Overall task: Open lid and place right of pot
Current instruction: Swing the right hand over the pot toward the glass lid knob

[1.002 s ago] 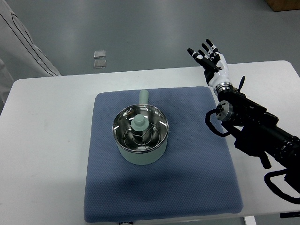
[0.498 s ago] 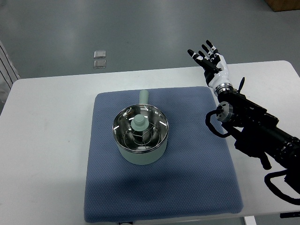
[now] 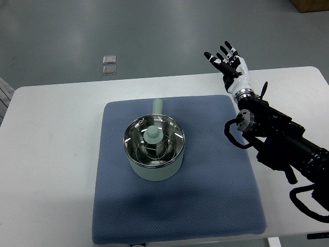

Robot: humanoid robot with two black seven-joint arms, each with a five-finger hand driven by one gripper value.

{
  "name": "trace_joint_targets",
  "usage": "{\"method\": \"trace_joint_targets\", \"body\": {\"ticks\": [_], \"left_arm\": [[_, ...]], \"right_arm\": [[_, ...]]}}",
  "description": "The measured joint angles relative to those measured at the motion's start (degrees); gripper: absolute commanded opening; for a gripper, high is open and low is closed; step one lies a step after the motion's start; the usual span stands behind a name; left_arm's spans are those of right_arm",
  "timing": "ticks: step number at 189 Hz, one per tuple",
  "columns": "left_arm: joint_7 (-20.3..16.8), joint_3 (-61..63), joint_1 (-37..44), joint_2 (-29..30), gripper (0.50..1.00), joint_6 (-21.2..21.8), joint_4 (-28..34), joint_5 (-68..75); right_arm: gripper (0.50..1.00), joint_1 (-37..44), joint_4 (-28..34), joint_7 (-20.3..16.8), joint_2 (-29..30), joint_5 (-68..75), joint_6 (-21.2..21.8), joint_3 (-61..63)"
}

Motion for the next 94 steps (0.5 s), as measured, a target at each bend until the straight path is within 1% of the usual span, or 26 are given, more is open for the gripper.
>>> {"method": "trace_joint_targets", "body": {"ticks": [23,51,75,94], "left_arm": [[0.00,0.00,0.00,0.00,1.000,0.00,0.00,0.00],[0.00,0.00,0.00,0.00,1.000,0.00,0.00,0.00],[0.00,0.00,0.00,0.00,1.000,0.00,0.00,0.00],[0.00,0.06,-0.01,0.00,1.000,0.00,0.00,0.00]], "right_arm": [[0.932,0.88,0.17,0.00,0.00,-3.78,0.23,-1.41],[0.932,3.37,0.40,-0.06,-0.06,-16.01,1.32,-5.61],[0.932,5.88,0.73,-0.07,-2.76,-25.60,3.63,-10.51],[0.932,8.79,1.62,0.11,-5.06,-32.26,6.33,-15.23]]}}
